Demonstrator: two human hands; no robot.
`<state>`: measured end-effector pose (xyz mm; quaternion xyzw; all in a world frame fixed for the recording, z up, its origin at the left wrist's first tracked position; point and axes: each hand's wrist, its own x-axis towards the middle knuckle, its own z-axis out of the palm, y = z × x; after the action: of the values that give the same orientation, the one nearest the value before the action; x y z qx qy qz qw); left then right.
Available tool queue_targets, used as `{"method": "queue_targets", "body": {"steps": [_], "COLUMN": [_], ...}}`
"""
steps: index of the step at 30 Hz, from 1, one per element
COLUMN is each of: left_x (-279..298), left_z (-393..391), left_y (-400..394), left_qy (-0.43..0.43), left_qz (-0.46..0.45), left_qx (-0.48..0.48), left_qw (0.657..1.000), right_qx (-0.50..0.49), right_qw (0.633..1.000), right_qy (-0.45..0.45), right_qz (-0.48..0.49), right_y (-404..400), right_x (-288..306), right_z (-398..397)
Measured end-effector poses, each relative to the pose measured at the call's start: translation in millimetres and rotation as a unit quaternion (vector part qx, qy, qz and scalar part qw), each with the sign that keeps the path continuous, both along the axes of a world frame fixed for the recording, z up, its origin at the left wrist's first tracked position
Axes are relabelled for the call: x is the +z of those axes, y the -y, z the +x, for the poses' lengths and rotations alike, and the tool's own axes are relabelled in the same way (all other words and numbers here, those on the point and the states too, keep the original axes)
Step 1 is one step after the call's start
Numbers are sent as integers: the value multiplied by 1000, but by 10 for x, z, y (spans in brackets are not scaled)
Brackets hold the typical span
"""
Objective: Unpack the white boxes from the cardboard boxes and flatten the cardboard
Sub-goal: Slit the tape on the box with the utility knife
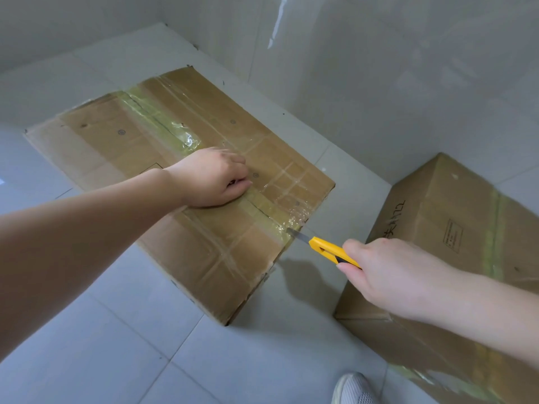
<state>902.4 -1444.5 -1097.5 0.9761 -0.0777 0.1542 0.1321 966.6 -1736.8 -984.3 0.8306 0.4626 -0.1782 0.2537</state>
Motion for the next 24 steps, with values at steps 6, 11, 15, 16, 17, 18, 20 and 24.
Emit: {"method": "queue_targets", "body": {"steps": [6, 11, 15, 16, 17, 18, 20, 24], "left_x": [4, 49, 83, 98, 112, 124, 128, 146], "left_z": [27, 26, 16, 11, 7, 4, -6, -12], "left_y": [18, 47, 58, 67, 80, 97, 122, 149], "left_qy": [-4, -2, -6, -6, -6, -6, -11, -26], "left_qz": [1, -1, -12, -13, -13, -12, -7, -15], "left_qx": [2, -1, 4, 3, 2, 0, 2, 20], "left_qw": [1000, 1000, 1000, 1000, 1000, 1000, 1000, 999], "right_qx": [3, -5, -32, -42, -50, -57, -73, -133], "right_qw": [1000, 1000, 997, 994, 990, 984, 972, 936], "right_qy": [-7, -18, -25, -27, -32, -39, -63, -142], "right_qz": [-5, 13, 68, 98, 130, 163, 216, 295], "right_y": [67, 140, 159, 154, 145, 127, 62, -90], "right_x": [36, 70, 161, 161, 143, 104, -25, -308], "right_z": [12, 36, 98, 131, 168, 209, 295, 469]}}
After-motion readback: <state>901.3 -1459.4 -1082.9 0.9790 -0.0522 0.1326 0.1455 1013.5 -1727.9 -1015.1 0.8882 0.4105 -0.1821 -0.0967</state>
